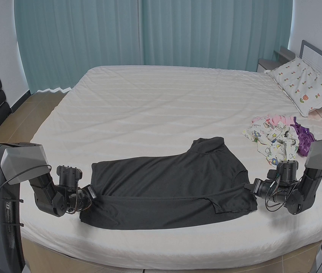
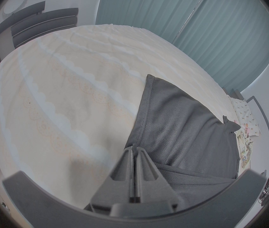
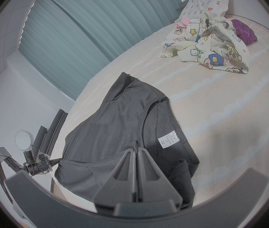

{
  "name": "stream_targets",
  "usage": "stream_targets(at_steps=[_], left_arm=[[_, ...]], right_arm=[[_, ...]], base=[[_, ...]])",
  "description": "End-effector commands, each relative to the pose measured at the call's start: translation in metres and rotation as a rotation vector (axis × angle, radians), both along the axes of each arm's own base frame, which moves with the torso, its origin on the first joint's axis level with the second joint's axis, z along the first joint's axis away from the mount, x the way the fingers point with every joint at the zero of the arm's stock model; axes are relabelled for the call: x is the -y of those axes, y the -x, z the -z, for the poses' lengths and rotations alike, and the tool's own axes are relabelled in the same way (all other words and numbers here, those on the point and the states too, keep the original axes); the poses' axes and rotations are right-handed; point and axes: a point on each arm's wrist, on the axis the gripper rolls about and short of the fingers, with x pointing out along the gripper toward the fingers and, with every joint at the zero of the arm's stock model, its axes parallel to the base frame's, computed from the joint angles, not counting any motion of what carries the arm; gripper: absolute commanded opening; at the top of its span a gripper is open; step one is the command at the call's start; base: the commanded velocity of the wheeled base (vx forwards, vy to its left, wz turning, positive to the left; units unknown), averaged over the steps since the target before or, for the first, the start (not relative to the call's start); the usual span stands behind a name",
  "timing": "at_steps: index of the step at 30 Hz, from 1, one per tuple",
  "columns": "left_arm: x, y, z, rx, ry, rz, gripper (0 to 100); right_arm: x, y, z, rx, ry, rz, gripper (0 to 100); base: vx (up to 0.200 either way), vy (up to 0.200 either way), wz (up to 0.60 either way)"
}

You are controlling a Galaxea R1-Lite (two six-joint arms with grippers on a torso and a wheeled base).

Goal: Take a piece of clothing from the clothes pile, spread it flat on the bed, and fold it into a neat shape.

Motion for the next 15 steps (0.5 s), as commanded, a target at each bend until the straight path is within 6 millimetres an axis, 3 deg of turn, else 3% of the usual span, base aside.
stream_targets(at_steps=[1, 14, 15], left_arm=[[0.0, -0.001, 0.0, 0.004, -0.005, -0.005, 0], [0.002, -0.001, 0.001, 0.0, -0.012, -0.007, 0], [0.001, -0.001, 0.001, 0.0, -0.016, -0.011, 0]], right_arm=[[-0.002, -0.006, 0.013, -0.017, 0.002, -0.004, 0], [-0.005, -0.017, 0.024, -0.017, 0.001, -0.014, 0], [-0.006, -0.018, 0.026, -0.017, 0.002, -0.016, 100]], base=[[0.0, 0.0, 0.0], [0.0, 0.0, 0.0], [0.0, 0.0, 0.0]])
